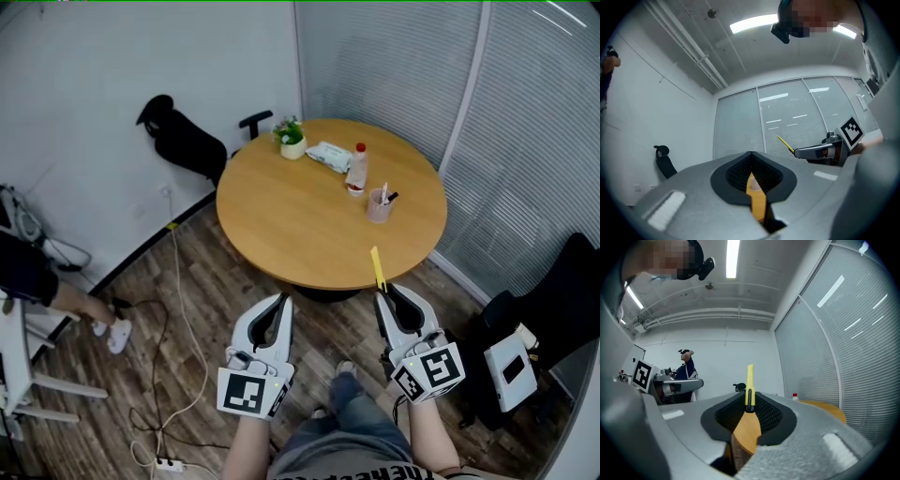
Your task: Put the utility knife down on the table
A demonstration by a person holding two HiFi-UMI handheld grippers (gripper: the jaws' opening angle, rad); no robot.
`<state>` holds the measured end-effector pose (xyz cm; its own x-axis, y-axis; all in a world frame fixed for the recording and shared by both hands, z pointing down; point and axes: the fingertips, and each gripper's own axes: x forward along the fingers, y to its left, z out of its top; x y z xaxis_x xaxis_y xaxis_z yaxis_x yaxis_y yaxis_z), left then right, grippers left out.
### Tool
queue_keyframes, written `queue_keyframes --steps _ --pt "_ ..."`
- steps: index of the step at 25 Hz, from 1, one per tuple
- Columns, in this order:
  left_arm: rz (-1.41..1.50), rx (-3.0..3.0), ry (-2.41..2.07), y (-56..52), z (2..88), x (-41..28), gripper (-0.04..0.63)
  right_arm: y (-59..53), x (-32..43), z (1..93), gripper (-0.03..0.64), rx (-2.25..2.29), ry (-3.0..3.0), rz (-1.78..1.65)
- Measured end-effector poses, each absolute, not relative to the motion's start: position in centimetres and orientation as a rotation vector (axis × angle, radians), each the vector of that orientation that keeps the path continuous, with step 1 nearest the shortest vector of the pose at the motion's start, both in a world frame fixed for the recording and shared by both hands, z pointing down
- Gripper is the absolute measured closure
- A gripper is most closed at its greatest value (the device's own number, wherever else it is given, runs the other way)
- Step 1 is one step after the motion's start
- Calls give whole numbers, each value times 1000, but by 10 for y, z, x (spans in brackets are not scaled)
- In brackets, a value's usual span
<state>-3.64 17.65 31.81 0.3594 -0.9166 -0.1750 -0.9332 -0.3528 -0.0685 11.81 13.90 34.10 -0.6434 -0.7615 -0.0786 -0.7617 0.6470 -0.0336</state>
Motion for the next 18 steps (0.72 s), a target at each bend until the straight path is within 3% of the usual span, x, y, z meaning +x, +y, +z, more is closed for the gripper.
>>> queue_keyframes --steps 18 --pt "187 -2400 1735 54 305 -49 583 6 98 330 549 -1189 2807 12"
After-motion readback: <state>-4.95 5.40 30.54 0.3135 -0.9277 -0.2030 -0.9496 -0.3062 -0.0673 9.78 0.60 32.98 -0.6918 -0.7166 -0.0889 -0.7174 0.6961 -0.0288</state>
